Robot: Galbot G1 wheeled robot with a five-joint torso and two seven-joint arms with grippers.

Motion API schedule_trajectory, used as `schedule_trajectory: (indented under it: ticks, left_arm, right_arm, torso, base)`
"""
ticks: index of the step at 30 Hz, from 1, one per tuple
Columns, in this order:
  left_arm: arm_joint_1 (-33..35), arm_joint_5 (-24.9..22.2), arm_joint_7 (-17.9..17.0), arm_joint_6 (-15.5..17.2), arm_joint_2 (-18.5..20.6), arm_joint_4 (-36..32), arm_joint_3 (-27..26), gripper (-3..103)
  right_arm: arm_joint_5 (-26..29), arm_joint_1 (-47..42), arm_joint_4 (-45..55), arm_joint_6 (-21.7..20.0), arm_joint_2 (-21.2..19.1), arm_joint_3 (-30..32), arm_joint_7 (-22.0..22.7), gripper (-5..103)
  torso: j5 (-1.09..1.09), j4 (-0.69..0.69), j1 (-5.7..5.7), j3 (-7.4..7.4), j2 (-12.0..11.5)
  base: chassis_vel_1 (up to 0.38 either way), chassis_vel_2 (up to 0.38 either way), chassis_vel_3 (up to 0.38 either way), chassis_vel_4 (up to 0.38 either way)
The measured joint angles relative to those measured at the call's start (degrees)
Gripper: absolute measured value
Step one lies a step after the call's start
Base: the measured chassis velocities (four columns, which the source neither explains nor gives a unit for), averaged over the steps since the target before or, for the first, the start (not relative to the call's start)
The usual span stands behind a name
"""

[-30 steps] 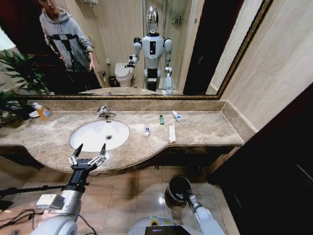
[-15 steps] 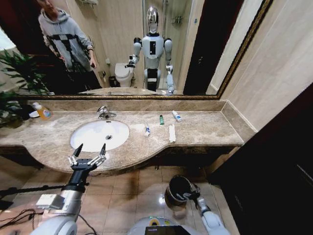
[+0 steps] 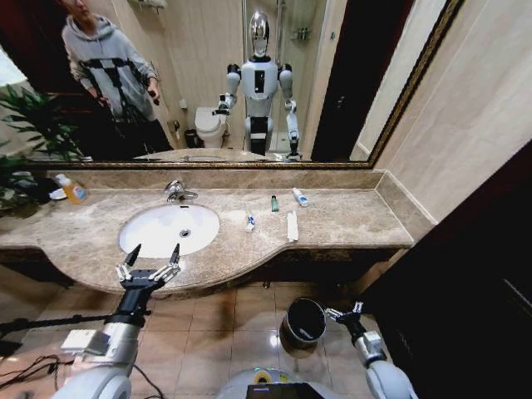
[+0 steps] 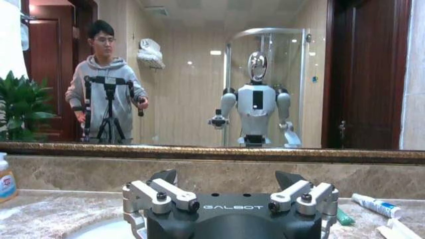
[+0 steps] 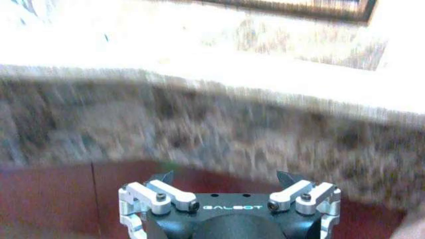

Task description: Pick up the trash from the sink and place it in the trash bin.

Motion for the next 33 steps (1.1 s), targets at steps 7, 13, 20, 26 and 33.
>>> schedule_trajectory:
  ticks: [7, 13, 20, 26, 33]
  left_arm:
    - [0.0, 0.0, 0.0, 0.0, 0.0, 0.0, 0.0, 100]
    - [0.0, 0.0, 0.0, 0.0, 0.0, 0.0, -0.01, 100]
    - [0.0, 0.0, 0.0, 0.0, 0.0, 0.0, 0.0, 100]
    - [0.0, 0.0, 0.0, 0.0, 0.0, 0.01, 0.0, 100]
    - [0.0, 0.0, 0.0, 0.0, 0.0, 0.0, 0.0, 100]
  right_arm:
    - [0.02, -3.89, 11.63, -1.77, 0.63, -0.56, 1.05, 100]
    - [0.72, -2.77, 18.68, -5.16, -0.42, -1.61, 1.39, 100]
    - [4.78, 8.57, 20.24, -12.8, -6.28, -4.18, 1.77, 100]
    - [9.62, 15.35, 17.78, -17.57, -8.97, -6.81, 2.17, 100]
    - [11.27, 25.42, 11.0, -20.57, -10.88, -15.04, 2.15, 100]
  torso:
    - [0.01, 0.0, 0.0, 0.0, 0.0]
    - [0.02, 0.0, 0.0, 0.0, 0.0]
    - [0.02, 0.02, 0.0, 0.01, -0.01]
    - [0.02, 0.01, 0.02, 0.01, -0.02]
    - [0.02, 0.0, 0.01, 0.01, -0.02]
  base:
    - [0.0, 0.0, 0.0, 0.0]
    - [0.0, 0.0, 0.0, 0.0]
    - [0.0, 0.0, 0.0, 0.0]
    - [0.0, 0.0, 0.0, 0.0]
    - [0.0, 0.0, 0.0, 0.0]
